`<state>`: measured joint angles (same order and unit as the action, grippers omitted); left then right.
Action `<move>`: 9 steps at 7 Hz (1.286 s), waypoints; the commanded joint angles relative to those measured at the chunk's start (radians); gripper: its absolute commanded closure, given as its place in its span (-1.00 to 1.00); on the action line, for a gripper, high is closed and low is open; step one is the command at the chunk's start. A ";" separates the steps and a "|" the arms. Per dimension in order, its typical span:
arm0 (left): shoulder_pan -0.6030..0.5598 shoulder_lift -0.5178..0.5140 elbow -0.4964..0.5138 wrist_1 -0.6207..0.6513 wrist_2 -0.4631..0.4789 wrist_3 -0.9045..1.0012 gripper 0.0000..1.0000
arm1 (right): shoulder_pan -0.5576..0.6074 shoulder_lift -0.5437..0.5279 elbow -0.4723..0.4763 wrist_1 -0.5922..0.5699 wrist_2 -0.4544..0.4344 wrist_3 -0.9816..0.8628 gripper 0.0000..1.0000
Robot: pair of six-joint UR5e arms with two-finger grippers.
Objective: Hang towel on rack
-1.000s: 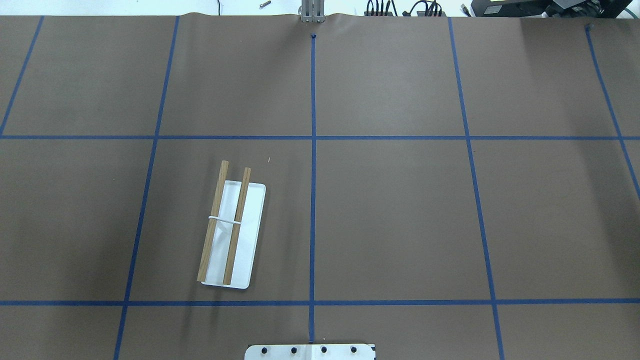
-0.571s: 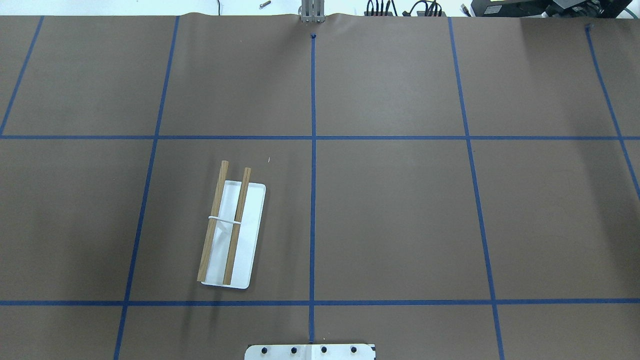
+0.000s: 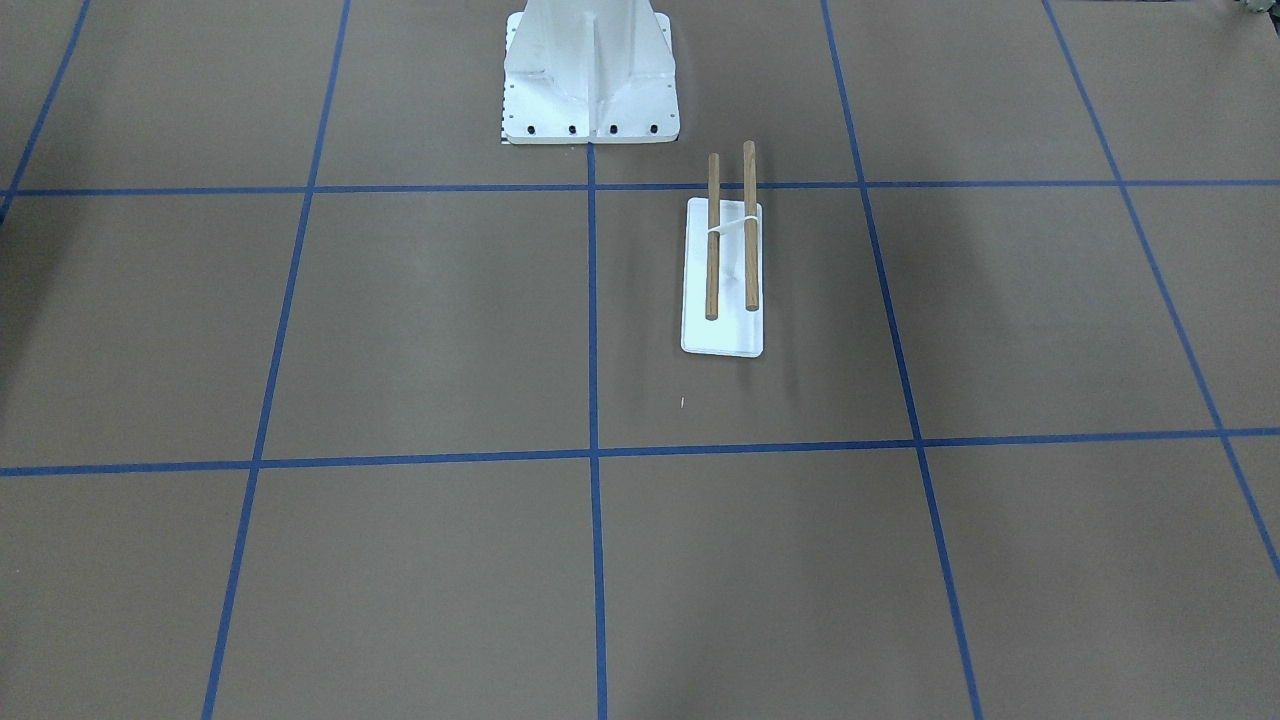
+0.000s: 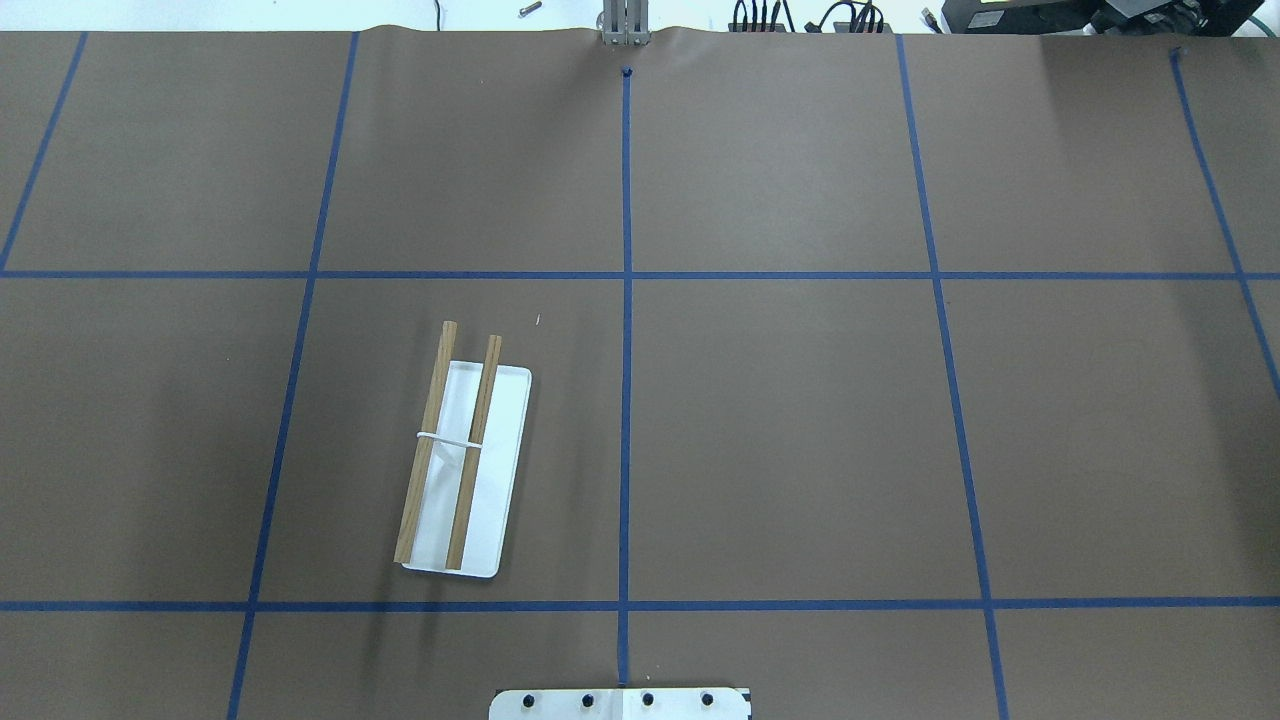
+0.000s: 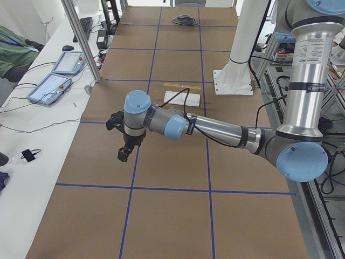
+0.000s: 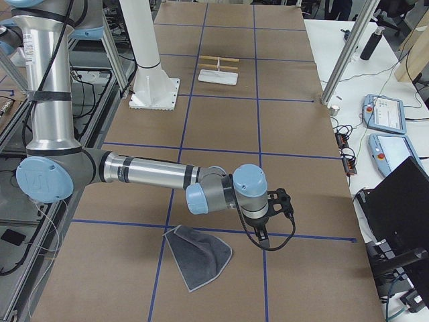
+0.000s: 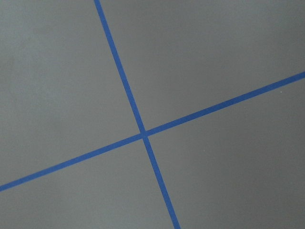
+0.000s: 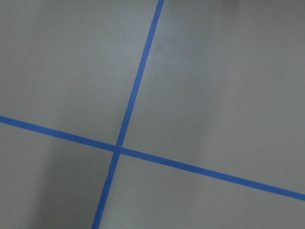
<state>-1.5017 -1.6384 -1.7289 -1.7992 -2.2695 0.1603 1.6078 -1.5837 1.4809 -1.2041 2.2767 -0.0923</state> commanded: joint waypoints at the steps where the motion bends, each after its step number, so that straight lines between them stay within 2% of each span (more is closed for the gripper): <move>1: 0.000 -0.023 0.015 -0.089 -0.008 -0.031 -0.97 | 0.000 -0.059 -0.025 0.011 0.029 0.000 -1.00; 3: 0.000 -0.024 0.020 -0.114 -0.007 -0.041 -0.97 | 0.000 -0.097 -0.062 0.012 0.043 0.088 -1.00; 4: 0.000 -0.024 0.017 -0.114 -0.007 -0.041 -0.97 | 0.000 -0.123 -0.053 0.055 0.043 0.241 -0.96; 5: 0.000 -0.024 0.011 -0.115 -0.007 -0.041 -0.97 | 0.000 -0.143 -0.089 0.172 0.043 0.376 -0.99; 7: 0.000 -0.026 0.012 -0.135 -0.007 -0.041 -0.97 | -0.002 -0.148 -0.274 0.405 0.041 0.440 -1.00; 8: 0.000 -0.024 0.015 -0.161 -0.007 -0.042 -0.97 | -0.003 -0.148 -0.336 0.502 0.040 0.522 -0.95; 9: 0.000 -0.026 0.012 -0.161 -0.007 -0.041 -0.97 | -0.005 -0.148 -0.375 0.555 0.041 0.651 -0.77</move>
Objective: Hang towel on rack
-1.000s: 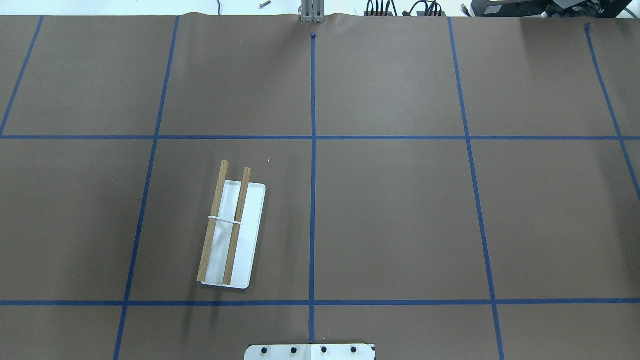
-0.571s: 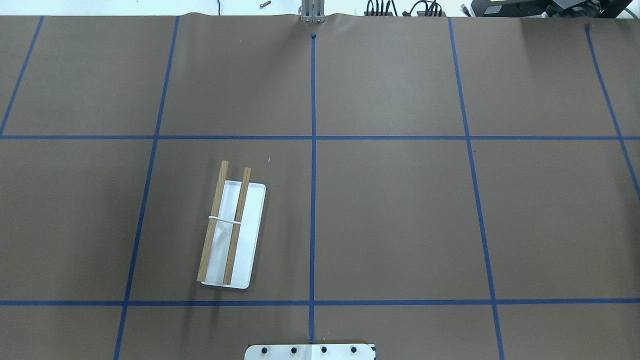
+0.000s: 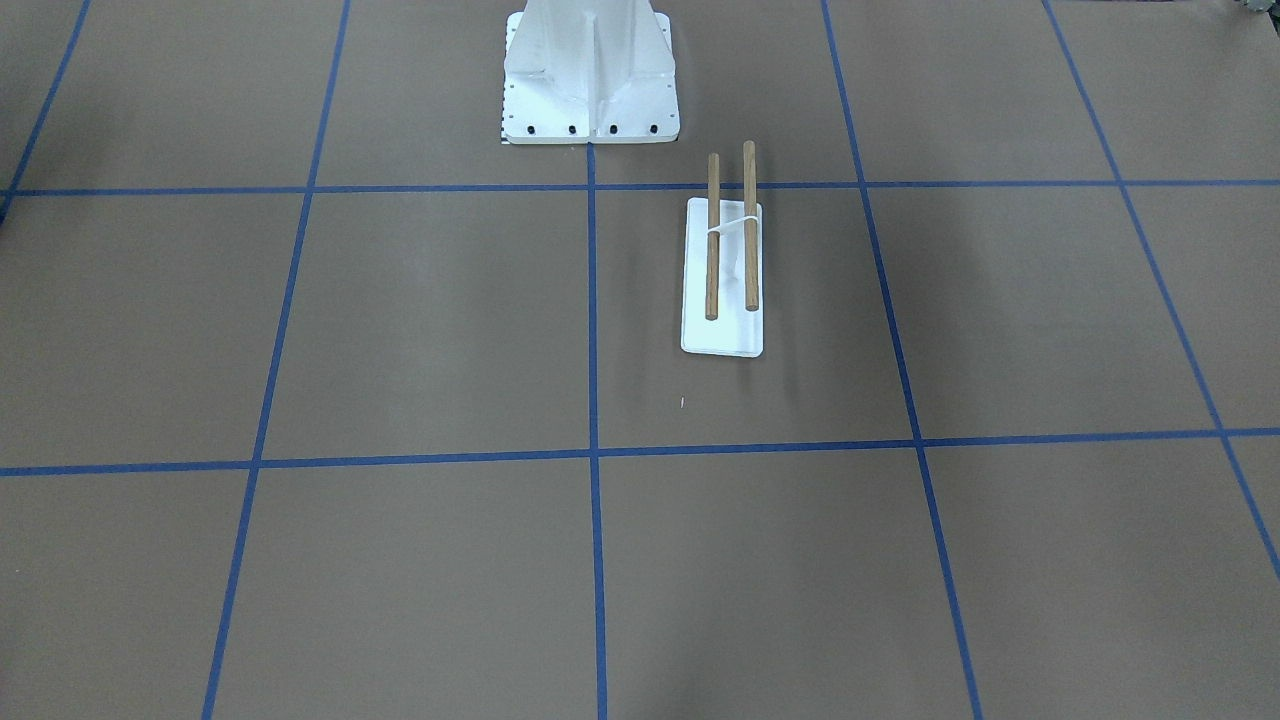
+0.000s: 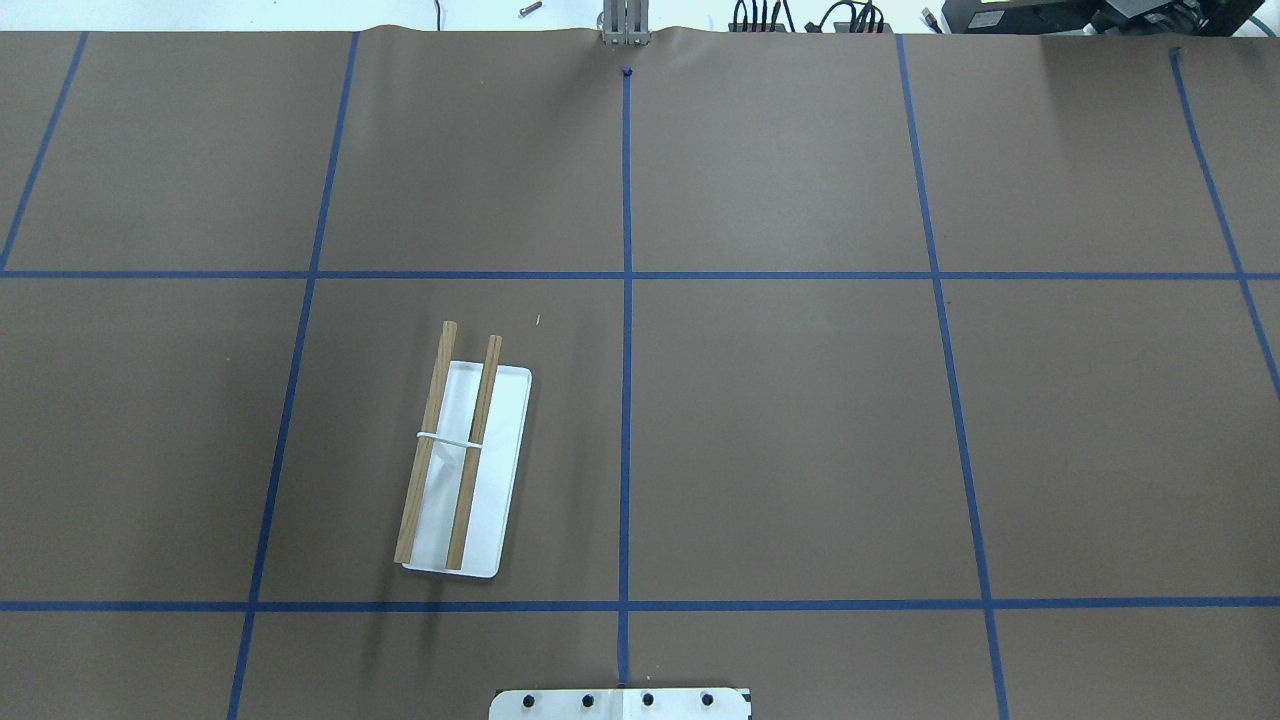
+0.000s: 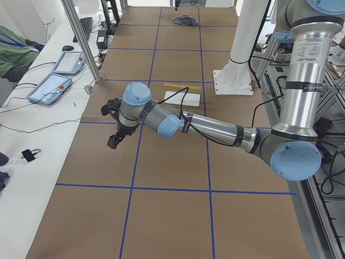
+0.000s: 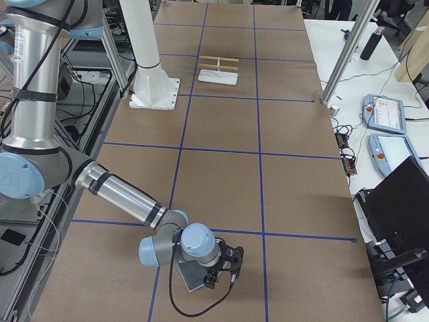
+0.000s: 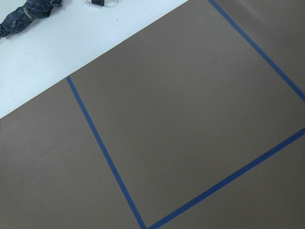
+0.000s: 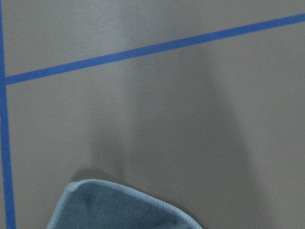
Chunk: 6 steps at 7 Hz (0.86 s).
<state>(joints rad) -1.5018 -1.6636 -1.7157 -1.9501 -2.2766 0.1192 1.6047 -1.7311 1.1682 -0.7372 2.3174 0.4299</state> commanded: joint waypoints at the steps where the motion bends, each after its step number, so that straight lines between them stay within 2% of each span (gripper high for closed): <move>1: 0.000 -0.001 -0.005 -0.010 0.000 0.000 -0.97 | -0.029 -0.002 -0.065 0.093 -0.004 0.245 -0.65; 4: 0.000 -0.001 -0.009 -0.012 -0.001 0.000 -0.97 | -0.112 0.008 -0.065 0.133 -0.024 0.387 -0.51; 5: 0.000 -0.001 -0.004 -0.029 -0.001 0.000 -0.97 | -0.132 0.002 -0.068 0.160 -0.027 0.426 -0.38; 6: 0.000 -0.001 -0.002 -0.036 -0.001 -0.001 -0.97 | -0.138 -0.002 -0.073 0.173 -0.026 0.461 -0.07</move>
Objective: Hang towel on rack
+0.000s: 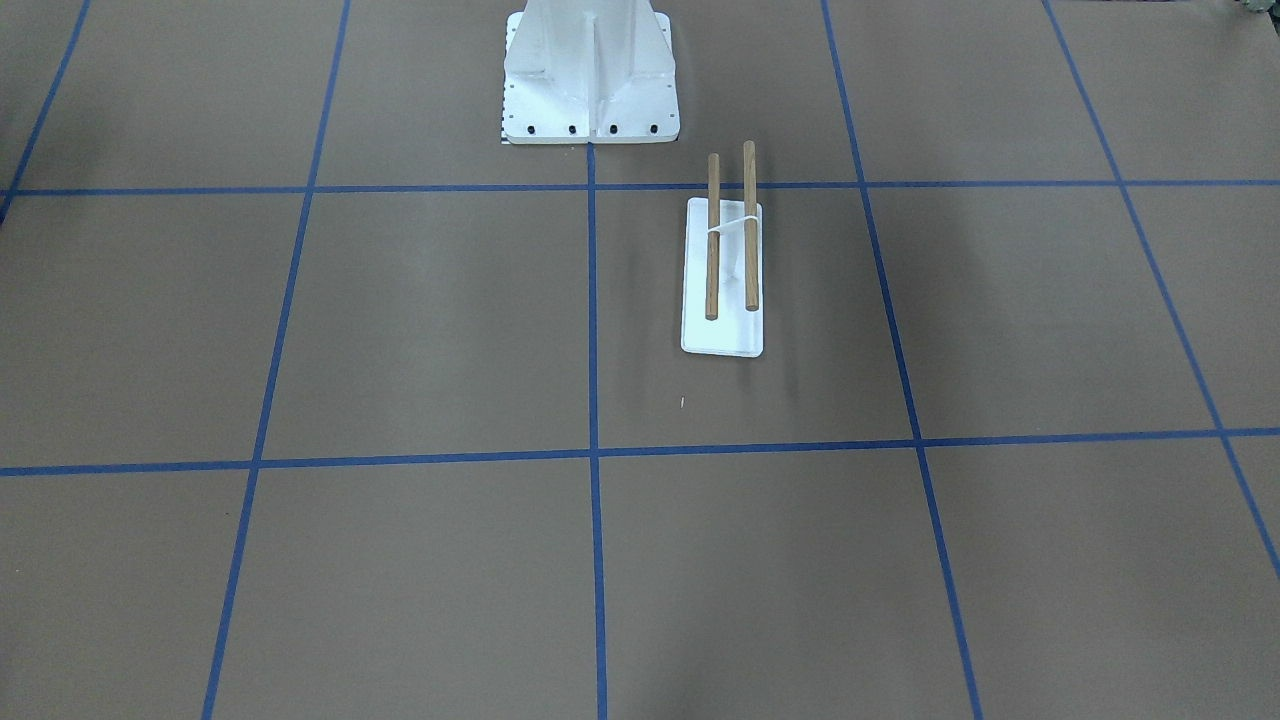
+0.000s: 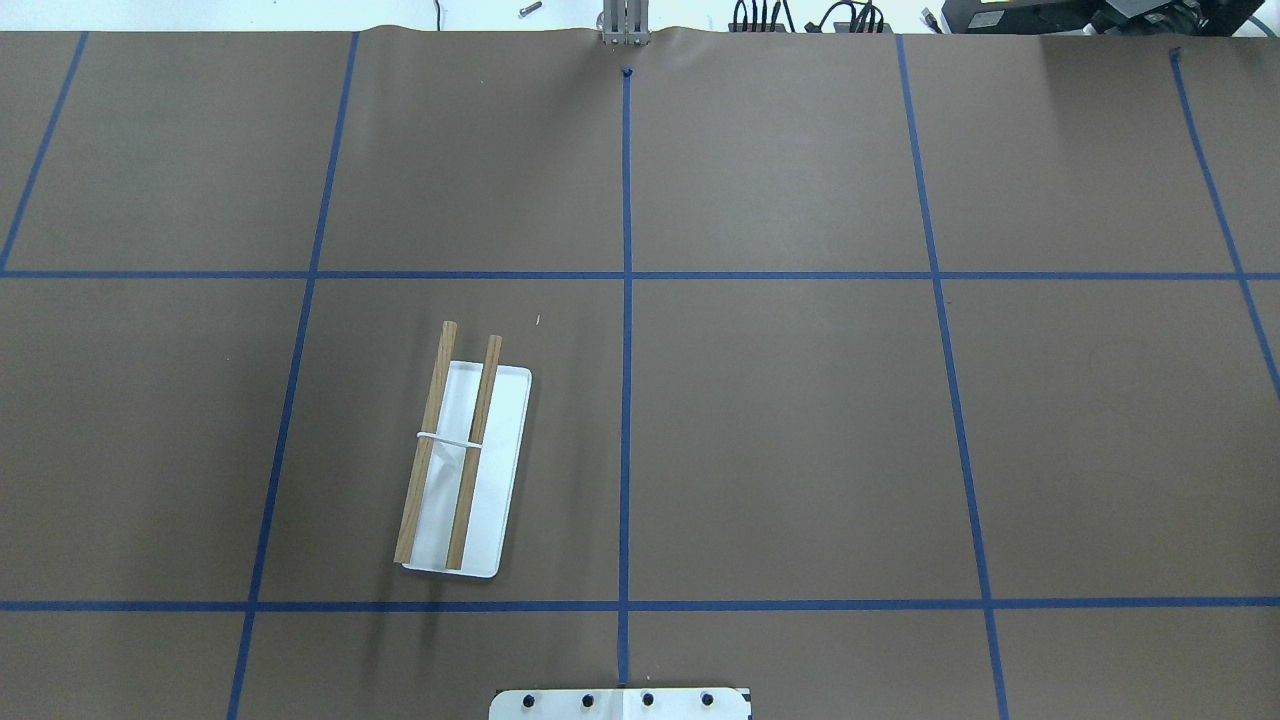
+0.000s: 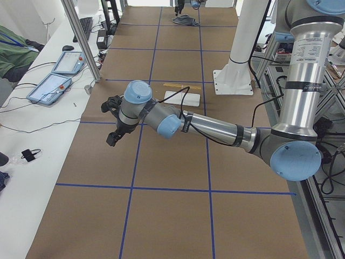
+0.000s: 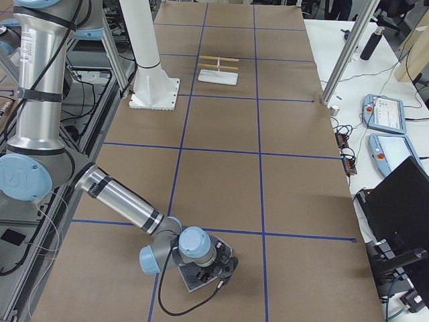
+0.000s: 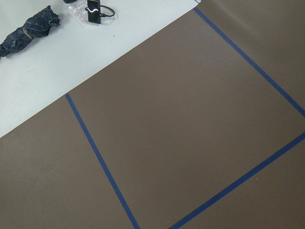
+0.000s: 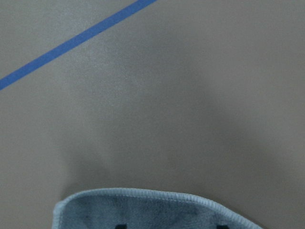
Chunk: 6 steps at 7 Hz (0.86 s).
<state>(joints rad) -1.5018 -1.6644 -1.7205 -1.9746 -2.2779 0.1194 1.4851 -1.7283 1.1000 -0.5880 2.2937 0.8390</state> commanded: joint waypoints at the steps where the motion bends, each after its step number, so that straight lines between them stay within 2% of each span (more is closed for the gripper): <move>1: 0.000 0.000 0.001 -0.013 0.000 -0.001 -0.97 | -0.031 -0.005 -0.005 0.023 -0.003 0.060 -0.01; 3: 0.000 0.000 -0.002 -0.013 0.000 -0.001 -0.97 | -0.054 -0.011 -0.008 0.034 -0.013 0.060 -0.01; 4: 0.000 -0.002 -0.001 -0.013 0.000 -0.001 -0.97 | -0.057 -0.011 -0.015 0.037 -0.013 0.061 0.24; 5: 0.000 -0.003 -0.002 -0.013 0.000 -0.001 -0.97 | -0.057 -0.013 -0.015 0.039 -0.014 0.060 0.95; 6: 0.000 -0.003 -0.002 -0.013 0.000 -0.004 -0.97 | -0.057 -0.013 -0.015 0.052 -0.016 0.051 1.00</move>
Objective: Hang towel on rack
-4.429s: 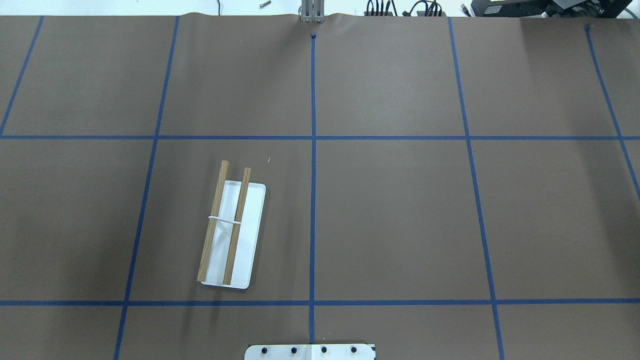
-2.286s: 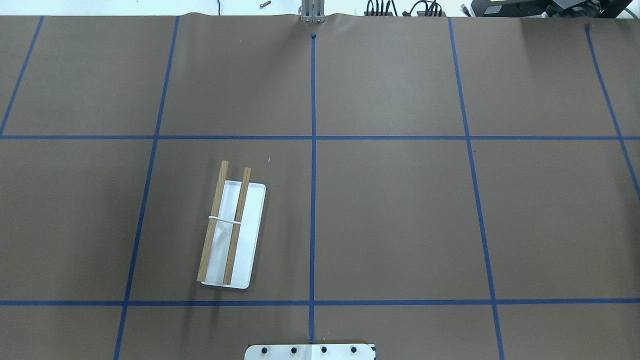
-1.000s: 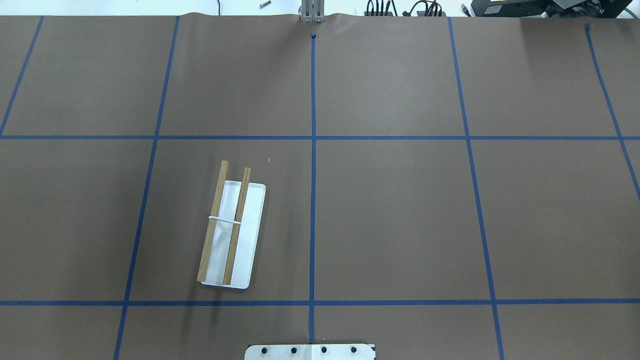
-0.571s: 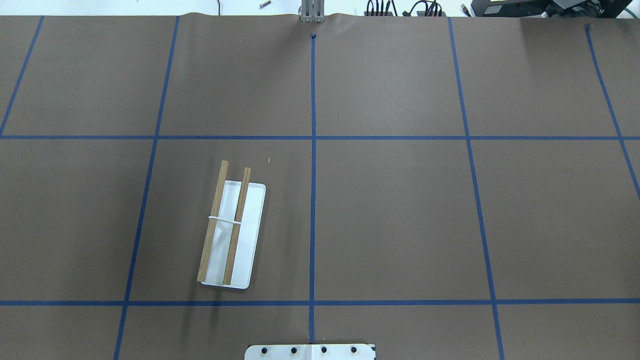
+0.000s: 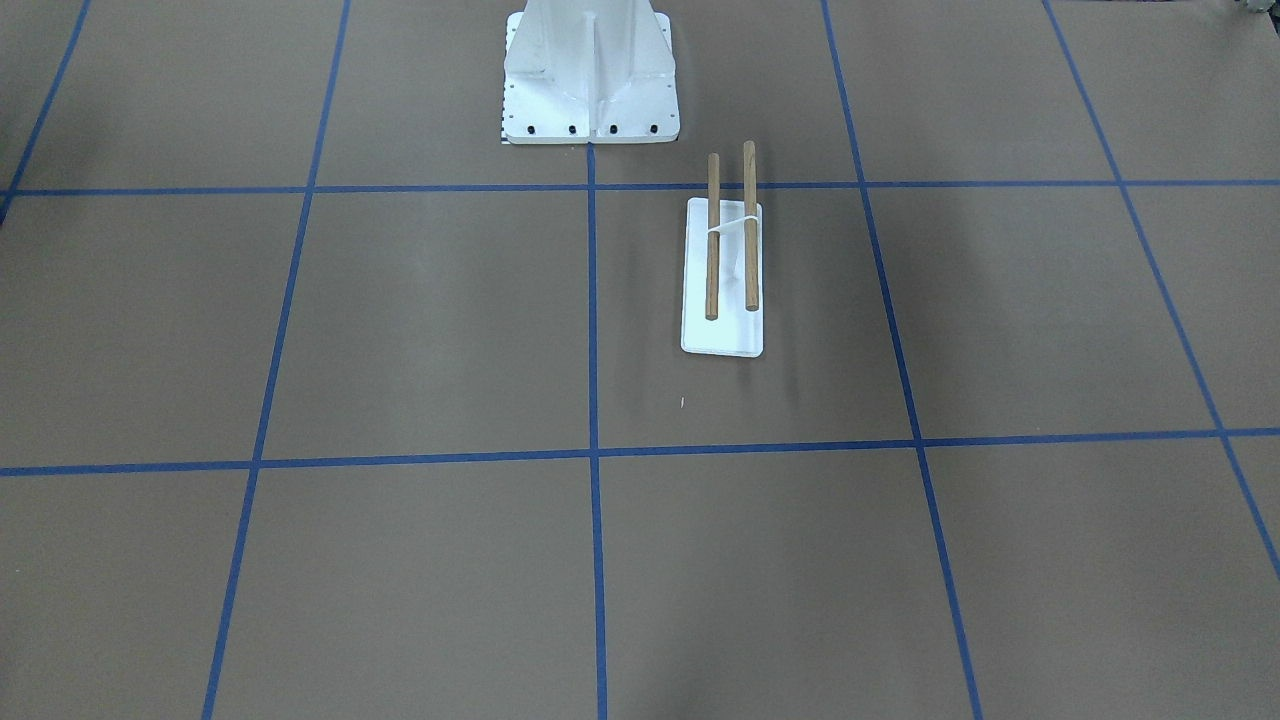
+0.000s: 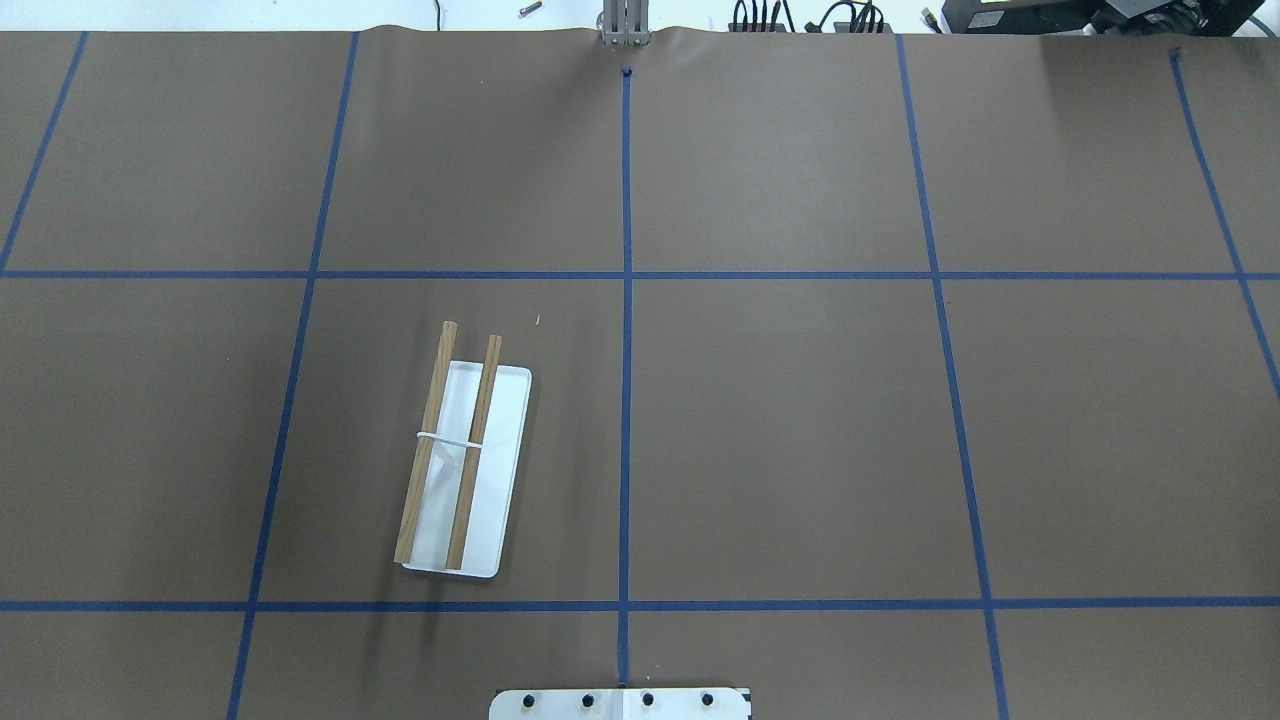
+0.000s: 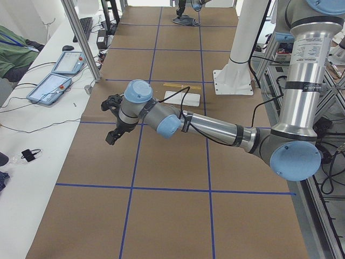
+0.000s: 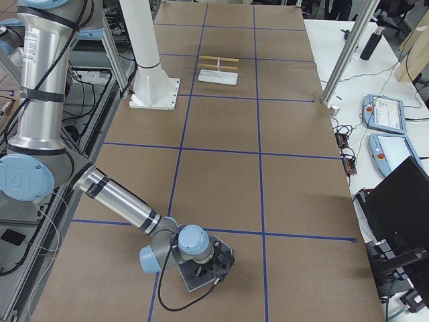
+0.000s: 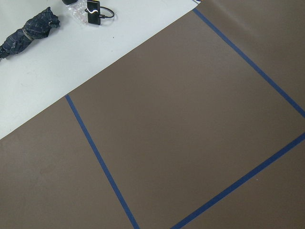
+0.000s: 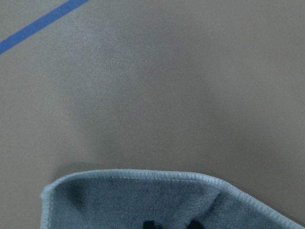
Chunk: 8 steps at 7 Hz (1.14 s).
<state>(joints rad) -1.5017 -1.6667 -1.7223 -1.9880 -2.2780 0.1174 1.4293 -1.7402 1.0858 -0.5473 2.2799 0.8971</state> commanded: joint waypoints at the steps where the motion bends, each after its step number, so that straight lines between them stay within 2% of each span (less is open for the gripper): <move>1: 0.000 -0.001 0.000 0.000 0.000 -0.022 -0.97 | 0.000 -0.002 0.003 0.035 -0.003 -0.009 1.00; 4: 0.000 0.001 0.013 0.000 0.000 -0.022 -0.97 | 0.010 0.001 0.097 0.033 0.030 -0.012 1.00; 5: 0.000 0.001 0.013 0.000 0.000 -0.022 -0.97 | 0.046 0.007 0.132 0.027 0.074 -0.012 1.00; 6: 0.001 0.001 0.012 0.000 -0.002 -0.021 -0.97 | 0.065 0.010 0.181 0.026 0.091 -0.013 1.00; 8: 0.001 -0.002 0.009 0.000 -0.002 -0.016 -0.97 | 0.074 0.065 0.338 0.032 0.090 -0.029 1.00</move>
<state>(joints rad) -1.5011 -1.6673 -1.7118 -1.9881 -2.2786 0.0982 1.4948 -1.7094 1.3280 -0.5177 2.3672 0.8801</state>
